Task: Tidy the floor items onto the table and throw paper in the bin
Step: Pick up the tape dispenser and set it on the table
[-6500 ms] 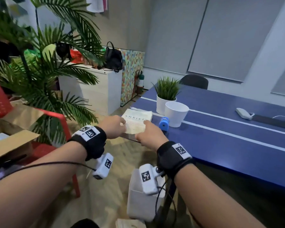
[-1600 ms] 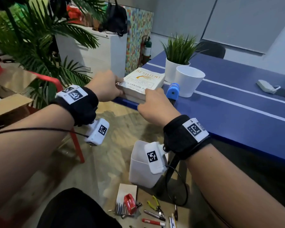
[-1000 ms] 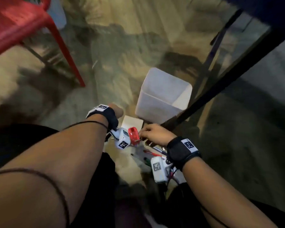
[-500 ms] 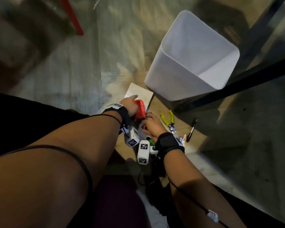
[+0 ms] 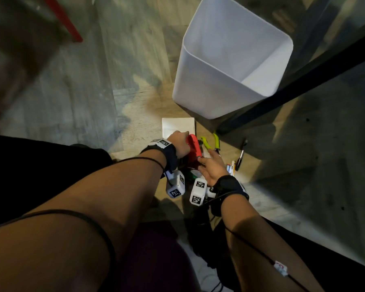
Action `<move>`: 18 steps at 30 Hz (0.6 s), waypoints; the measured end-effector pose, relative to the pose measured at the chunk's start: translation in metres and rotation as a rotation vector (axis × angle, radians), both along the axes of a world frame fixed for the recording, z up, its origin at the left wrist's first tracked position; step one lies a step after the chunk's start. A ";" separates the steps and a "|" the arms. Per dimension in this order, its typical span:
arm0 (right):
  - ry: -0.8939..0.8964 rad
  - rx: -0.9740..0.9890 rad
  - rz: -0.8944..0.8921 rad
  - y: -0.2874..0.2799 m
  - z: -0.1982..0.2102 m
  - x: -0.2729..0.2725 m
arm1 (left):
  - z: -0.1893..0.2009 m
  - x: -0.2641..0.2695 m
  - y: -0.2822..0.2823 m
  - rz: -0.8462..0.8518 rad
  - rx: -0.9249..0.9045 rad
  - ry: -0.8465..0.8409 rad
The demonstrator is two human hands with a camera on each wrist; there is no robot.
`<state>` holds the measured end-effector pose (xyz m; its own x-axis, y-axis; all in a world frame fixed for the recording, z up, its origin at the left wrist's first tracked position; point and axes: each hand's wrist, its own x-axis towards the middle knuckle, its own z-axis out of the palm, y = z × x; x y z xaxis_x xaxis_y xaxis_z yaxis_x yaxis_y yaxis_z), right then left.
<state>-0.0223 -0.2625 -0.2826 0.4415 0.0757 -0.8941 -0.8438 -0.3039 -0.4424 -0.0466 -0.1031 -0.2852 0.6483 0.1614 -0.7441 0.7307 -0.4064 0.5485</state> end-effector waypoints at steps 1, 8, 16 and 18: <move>0.023 0.000 0.033 0.001 -0.001 0.006 | 0.001 0.001 -0.001 -0.016 -0.012 0.004; -0.011 -0.045 0.144 0.015 -0.003 0.007 | 0.001 0.003 0.001 0.190 -0.153 0.098; -0.077 0.021 0.084 0.009 0.083 0.015 | 0.096 0.010 0.019 0.156 -0.114 0.020; -0.050 0.105 0.065 0.009 0.129 0.019 | 0.141 0.015 0.031 0.090 -0.127 0.002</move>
